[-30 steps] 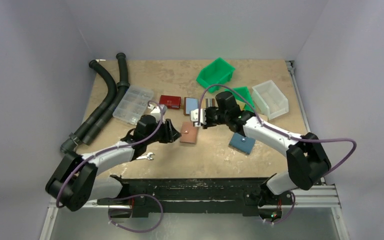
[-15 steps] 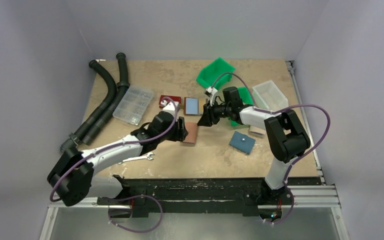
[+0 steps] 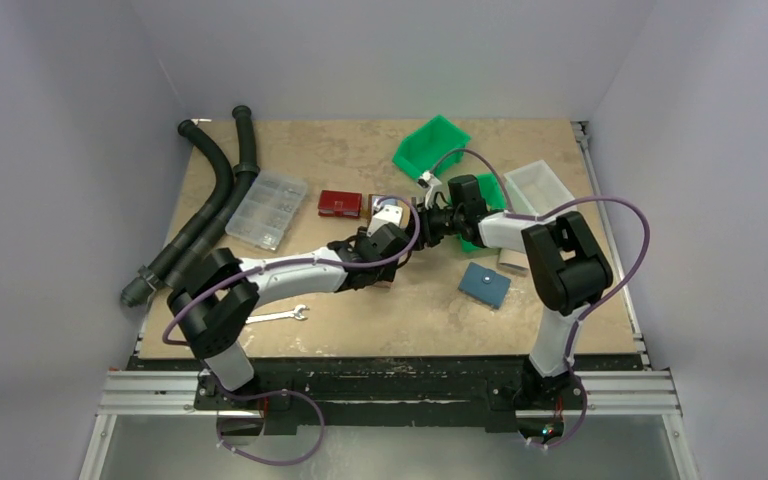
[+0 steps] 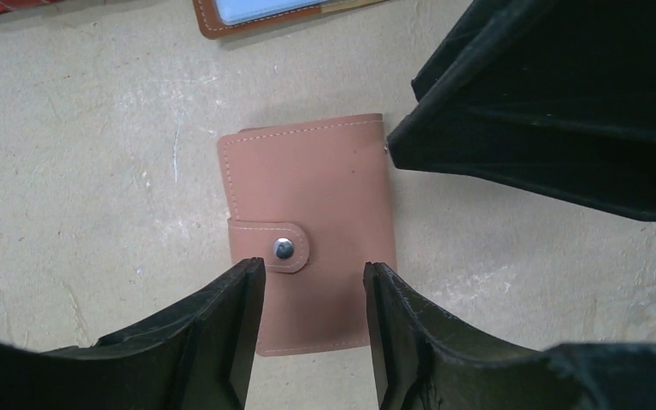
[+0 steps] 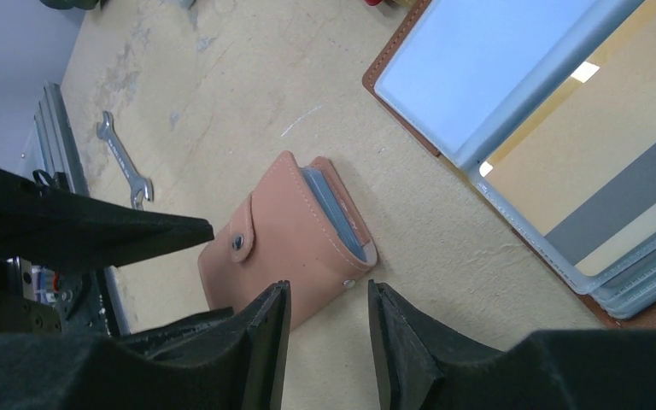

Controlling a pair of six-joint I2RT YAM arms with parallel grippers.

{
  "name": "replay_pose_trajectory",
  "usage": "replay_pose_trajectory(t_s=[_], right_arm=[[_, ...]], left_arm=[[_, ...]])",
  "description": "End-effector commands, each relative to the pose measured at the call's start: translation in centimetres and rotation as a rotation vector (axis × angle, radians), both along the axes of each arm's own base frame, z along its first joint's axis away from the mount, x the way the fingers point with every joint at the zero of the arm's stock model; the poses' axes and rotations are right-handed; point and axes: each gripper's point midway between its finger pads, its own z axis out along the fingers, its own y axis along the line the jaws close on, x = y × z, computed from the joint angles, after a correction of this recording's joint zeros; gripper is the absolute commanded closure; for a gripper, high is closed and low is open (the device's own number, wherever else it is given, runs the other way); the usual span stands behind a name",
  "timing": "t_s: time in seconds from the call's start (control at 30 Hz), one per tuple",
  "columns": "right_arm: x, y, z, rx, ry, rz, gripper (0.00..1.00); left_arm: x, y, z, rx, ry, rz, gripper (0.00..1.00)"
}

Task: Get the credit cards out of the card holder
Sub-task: Open the card holder at the center of the board.

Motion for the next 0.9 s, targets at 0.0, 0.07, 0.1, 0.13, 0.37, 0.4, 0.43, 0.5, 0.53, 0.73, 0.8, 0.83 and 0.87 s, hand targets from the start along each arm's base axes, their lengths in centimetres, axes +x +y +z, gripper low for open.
replay_pose_trajectory(t_s=[0.0,0.07,0.1,0.13,0.37,0.4,0.43,0.5,0.53,0.73,0.8,0.83,0.87], right_arm=[[1.1,0.3,1.5,0.021,-0.037,-0.020,0.54],[1.2,0.3,1.5,0.018,-0.039,-0.022,0.54],[1.3,0.2,1.4,0.017,-0.038,-0.025,0.54],[1.3,0.2,1.3,0.016,-0.036,-0.025,0.54],[1.3,0.2,0.9,0.007,-0.026,-0.026,0.54],[1.3,0.1,0.8,0.005,-0.025,-0.027,0.54],[1.3,0.1,0.7,0.004,-0.024,-0.027,0.54],[1.3,0.1,0.6,0.002,-0.021,-0.028,0.54],[1.3,0.1,0.6,0.001,-0.021,-0.029,0.54],[1.2,0.2,0.6,0.003,-0.020,-0.020,0.55],[1.1,0.3,0.8,0.010,-0.020,-0.012,0.55],[1.0,0.4,0.8,0.016,-0.018,-0.008,0.55],[0.9,0.4,0.9,0.020,-0.014,-0.005,0.55]], left_arm=[[1.0,-0.3,0.9,0.062,-0.036,0.032,0.50],[1.3,0.0,0.3,0.112,-0.024,0.055,0.50],[1.6,0.1,0.3,0.140,-0.025,0.069,0.51],[1.7,0.4,0.1,0.162,-0.019,0.082,0.51],[1.4,0.7,-0.8,0.190,0.001,0.080,0.57],[1.3,0.7,-0.9,0.191,0.003,0.080,0.57],[1.3,0.8,-0.9,0.192,0.004,0.081,0.58],[1.2,0.8,-0.8,0.187,0.003,0.081,0.60],[1.2,0.9,-0.8,0.186,0.003,0.082,0.62],[1.2,1.1,0.6,0.155,-0.026,0.076,0.64],[1.2,1.0,1.2,0.143,-0.037,0.072,0.64],[1.2,1.0,1.4,0.140,-0.042,0.068,0.64],[1.3,1.1,1.7,0.137,-0.049,0.068,0.64]])
